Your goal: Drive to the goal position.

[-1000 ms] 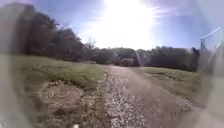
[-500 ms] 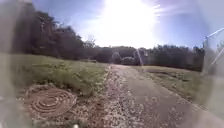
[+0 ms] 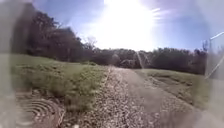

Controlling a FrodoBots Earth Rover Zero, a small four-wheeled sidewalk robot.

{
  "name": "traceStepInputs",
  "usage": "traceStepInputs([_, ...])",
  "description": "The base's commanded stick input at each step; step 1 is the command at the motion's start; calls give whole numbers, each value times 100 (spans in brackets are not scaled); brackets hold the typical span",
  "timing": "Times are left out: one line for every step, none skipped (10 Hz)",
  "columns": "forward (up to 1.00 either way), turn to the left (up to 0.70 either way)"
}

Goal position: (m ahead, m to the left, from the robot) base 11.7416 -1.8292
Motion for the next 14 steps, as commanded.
traceStepInputs([70, 0])
traceStepInputs([70, 0])
traceStepInputs([70, 0])
traceStepInputs([70, 0])
traceStepInputs([70, 0])
traceStepInputs([70, 0])
traceStepInputs([70, 0])
traceStepInputs([70, 0])
traceStepInputs([70, 0])
traceStepInputs([70, 0])
traceStepInputs([70, -3])
traceStepInputs([70, -12])
traceStepInputs([70, -31])
traceStepInputs([70, -30])
